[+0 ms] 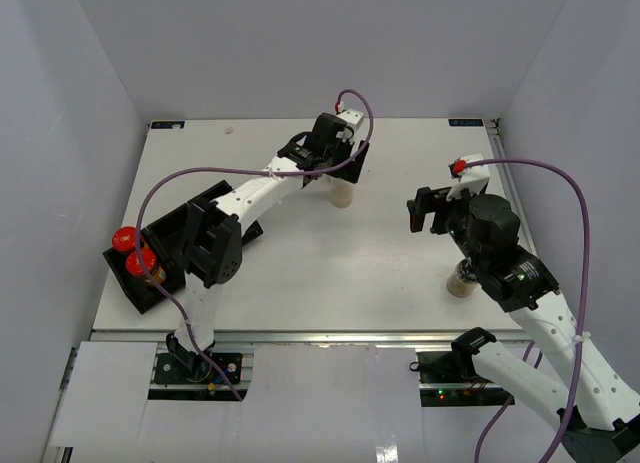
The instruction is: Organize the condiment bottles
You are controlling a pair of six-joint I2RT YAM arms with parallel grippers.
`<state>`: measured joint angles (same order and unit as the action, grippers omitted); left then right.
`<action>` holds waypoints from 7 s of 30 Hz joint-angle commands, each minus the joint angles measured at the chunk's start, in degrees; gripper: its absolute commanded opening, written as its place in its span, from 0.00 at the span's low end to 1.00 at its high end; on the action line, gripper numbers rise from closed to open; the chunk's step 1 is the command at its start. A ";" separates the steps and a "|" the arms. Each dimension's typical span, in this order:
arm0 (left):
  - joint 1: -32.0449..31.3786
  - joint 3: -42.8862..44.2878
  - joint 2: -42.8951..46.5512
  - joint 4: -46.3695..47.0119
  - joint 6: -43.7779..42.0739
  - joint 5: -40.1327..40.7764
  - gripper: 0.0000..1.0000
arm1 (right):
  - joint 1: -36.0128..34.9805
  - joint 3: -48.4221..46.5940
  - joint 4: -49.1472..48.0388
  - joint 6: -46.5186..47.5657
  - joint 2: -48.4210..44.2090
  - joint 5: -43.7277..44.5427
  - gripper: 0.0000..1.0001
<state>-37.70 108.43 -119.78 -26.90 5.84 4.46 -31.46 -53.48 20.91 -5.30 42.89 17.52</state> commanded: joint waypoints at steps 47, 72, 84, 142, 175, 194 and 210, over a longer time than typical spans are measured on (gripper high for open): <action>24.23 -26.46 45.36 -17.09 19.32 31.77 0.00 | 0.26 -0.36 -1.37 0.13 -2.81 -1.92 0.91; 37.35 -50.06 54.80 -2.91 24.14 31.23 0.00 | 0.35 1.27 -1.92 -0.06 -4.57 -2.66 0.91; 37.32 -53.97 52.02 3.04 23.83 28.82 0.00 | 0.35 1.47 -1.63 0.20 -5.38 -2.12 0.91; 12.09 -21.09 24.81 6.52 5.92 -11.89 0.98 | 3.95 0.96 4.86 -11.24 0.43 3.79 0.90; 7.18 8.36 -13.49 14.68 -5.38 -10.43 0.98 | 3.95 0.85 1.50 -4.13 -8.19 -1.24 0.90; 5.79 6.76 -13.46 14.01 -5.67 -8.67 0.21 | 3.95 2.62 0.70 -3.58 -10.92 0.75 0.90; 5.88 -10.15 14.03 13.66 -2.35 12.50 0.00 | 3.95 2.54 1.46 -4.89 -11.91 -1.68 0.90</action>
<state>-32.05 99.41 -118.50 -15.45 2.13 9.28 -27.70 -50.72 24.61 -10.03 31.52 16.62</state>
